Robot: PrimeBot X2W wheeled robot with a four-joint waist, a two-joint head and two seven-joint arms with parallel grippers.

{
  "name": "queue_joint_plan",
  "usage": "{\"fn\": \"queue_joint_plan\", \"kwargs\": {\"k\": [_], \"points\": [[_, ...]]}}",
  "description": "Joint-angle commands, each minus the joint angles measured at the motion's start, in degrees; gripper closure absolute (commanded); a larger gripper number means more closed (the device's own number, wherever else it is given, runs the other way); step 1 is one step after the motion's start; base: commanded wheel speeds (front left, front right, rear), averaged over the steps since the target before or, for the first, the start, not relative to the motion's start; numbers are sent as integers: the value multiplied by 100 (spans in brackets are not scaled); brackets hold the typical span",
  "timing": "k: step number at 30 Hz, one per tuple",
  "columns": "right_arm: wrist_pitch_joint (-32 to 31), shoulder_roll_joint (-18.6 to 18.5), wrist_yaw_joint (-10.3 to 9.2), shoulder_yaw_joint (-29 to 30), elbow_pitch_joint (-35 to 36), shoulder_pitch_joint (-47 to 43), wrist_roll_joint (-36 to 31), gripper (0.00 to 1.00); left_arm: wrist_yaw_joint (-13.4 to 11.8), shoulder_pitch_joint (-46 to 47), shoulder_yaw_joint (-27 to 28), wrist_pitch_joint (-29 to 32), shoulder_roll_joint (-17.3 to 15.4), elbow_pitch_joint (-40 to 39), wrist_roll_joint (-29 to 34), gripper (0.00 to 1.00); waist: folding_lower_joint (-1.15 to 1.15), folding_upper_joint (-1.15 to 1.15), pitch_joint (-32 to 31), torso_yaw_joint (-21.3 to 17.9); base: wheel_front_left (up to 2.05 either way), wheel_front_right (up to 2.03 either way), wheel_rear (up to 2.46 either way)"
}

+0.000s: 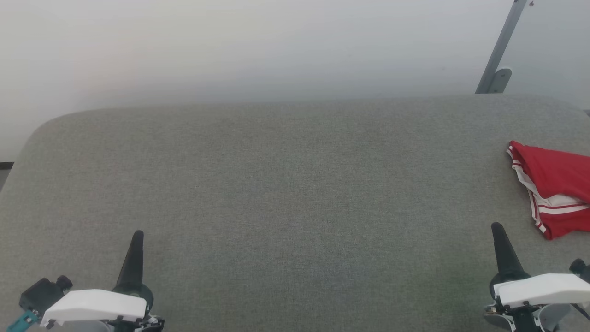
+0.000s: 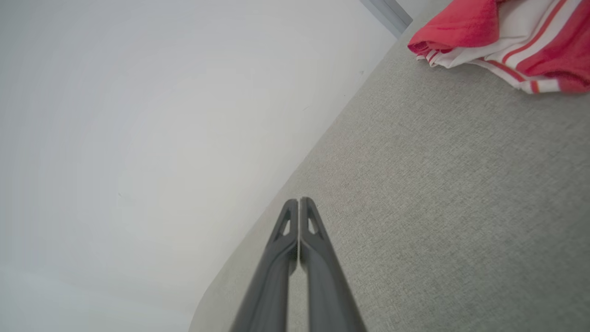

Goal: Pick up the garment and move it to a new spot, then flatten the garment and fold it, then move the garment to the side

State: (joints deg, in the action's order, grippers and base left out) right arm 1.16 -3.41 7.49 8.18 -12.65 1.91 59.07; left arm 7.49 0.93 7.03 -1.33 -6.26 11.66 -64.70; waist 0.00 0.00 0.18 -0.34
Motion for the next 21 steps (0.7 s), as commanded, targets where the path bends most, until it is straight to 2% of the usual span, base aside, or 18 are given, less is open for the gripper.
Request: {"fn": "queue_joint_plan", "kwargs": {"k": [1,21], "points": [[-48,3,3,-3,40,134,189,100,0,140,0,54,-1,-24,-171,100,0,0,0,1,0,0,0],[-325,25,2,-65,-24,253,1347,100,0,309,-17,334,124,71,-1124,100,0,0,0,11,0,0,0]]}}
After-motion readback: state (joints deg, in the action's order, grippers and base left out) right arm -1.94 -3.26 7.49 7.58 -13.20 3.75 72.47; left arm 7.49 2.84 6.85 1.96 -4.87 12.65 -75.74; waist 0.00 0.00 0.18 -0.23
